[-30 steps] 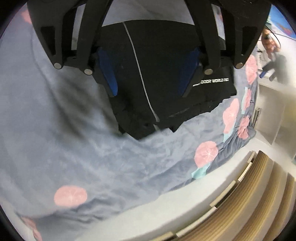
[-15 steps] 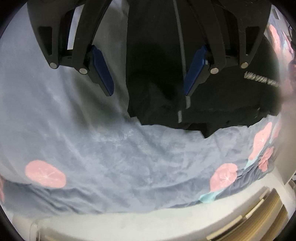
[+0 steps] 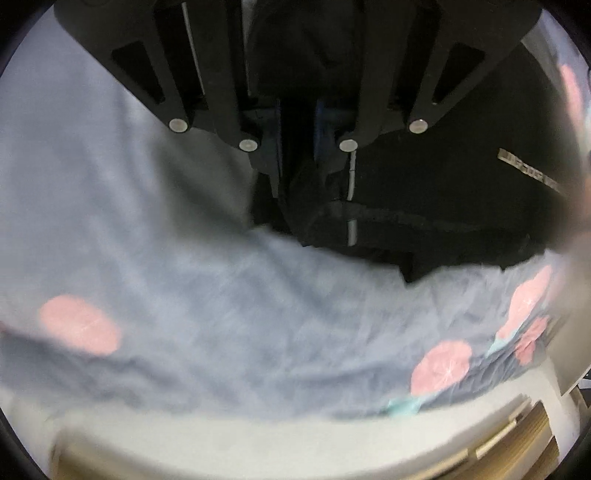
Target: Fold large clothes
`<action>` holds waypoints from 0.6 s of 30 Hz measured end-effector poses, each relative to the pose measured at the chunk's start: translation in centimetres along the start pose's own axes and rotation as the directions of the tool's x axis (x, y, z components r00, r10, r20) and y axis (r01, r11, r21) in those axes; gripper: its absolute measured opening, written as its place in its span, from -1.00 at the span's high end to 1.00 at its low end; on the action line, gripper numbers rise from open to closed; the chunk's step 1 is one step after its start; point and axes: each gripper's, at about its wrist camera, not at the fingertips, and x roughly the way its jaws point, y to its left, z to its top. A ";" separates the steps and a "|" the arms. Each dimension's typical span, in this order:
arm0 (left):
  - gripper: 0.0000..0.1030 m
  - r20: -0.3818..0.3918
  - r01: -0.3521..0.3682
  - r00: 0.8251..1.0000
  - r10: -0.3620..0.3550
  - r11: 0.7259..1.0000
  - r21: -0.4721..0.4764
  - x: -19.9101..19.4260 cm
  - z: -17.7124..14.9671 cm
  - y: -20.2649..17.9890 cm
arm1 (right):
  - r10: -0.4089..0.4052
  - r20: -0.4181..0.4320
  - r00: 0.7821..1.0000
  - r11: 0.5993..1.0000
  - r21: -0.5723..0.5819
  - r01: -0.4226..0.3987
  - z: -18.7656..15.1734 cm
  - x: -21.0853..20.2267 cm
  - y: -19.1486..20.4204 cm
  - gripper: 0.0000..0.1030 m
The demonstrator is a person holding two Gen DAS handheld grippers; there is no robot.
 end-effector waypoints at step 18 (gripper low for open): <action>0.61 -0.086 -0.273 0.960 0.265 0.956 -0.106 12.7 4.8 2.5 | -0.199 -0.222 0.954 0.979 -0.006 0.203 4.2 17.4 1.1 0.88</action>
